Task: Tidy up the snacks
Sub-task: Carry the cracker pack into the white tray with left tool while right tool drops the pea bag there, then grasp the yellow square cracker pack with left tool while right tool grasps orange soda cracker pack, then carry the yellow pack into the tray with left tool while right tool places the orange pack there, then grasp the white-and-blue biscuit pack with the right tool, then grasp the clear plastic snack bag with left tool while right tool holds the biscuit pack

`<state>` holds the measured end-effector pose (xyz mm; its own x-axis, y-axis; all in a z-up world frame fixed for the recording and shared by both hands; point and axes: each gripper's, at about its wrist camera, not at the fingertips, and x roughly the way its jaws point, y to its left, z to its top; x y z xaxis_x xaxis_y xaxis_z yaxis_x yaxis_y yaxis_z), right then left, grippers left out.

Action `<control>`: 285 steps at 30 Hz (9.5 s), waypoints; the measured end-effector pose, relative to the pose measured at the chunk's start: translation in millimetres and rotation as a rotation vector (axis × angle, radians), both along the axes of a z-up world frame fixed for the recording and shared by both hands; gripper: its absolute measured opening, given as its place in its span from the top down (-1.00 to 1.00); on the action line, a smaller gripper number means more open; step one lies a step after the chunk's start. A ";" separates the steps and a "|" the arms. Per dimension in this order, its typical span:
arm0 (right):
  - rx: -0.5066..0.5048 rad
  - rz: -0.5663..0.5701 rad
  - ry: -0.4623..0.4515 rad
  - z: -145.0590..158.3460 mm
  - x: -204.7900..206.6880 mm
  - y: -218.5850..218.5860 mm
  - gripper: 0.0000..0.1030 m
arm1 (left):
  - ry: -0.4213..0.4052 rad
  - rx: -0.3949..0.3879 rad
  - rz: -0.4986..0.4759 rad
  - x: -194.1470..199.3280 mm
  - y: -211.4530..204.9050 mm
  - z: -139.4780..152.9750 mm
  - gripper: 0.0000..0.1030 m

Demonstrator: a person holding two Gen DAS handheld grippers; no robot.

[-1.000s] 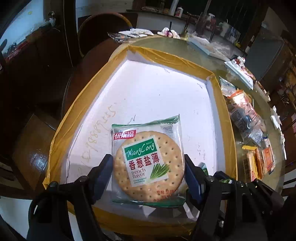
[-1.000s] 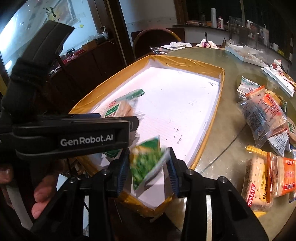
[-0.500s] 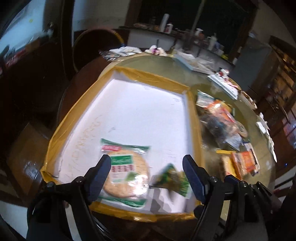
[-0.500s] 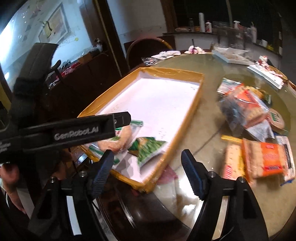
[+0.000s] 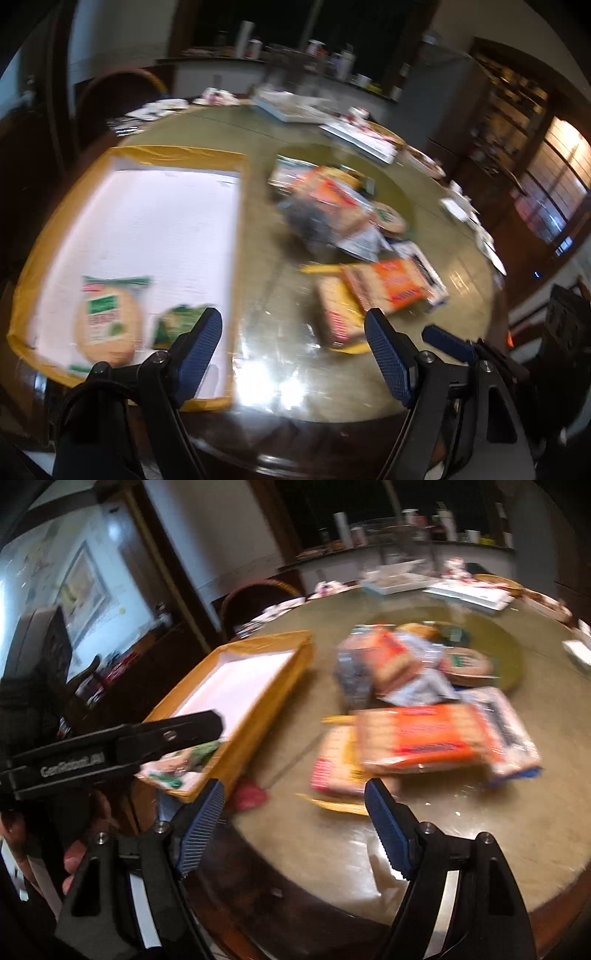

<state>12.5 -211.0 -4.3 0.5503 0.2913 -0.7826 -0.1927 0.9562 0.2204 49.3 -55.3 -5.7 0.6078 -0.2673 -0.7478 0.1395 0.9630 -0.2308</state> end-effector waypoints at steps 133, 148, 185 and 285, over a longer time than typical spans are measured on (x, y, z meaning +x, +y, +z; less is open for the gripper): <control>-0.059 0.148 0.063 -18.6 99.2 133.8 -0.11 | -0.037 0.009 0.334 20.7 137.6 -3.9 -0.35; -0.119 0.200 0.161 -64.5 141.5 180.6 -0.11 | 0.056 0.104 0.331 66.9 169.6 -23.0 -0.35; -0.185 -0.293 0.126 -28.0 8.6 -57.6 -0.84 | 0.075 0.141 0.035 2.7 -35.8 -26.8 -0.56; -0.237 -0.220 0.110 -35.5 40.1 -91.1 -0.30 | 0.265 0.030 0.211 153.8 -55.3 -70.0 -0.10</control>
<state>52.6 -302.1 -39.9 0.4886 -0.0219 -0.8722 0.0363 0.9993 -0.0047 203.1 -110.5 -75.6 0.4304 -0.1316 -0.8930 -0.1245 0.9712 -0.2032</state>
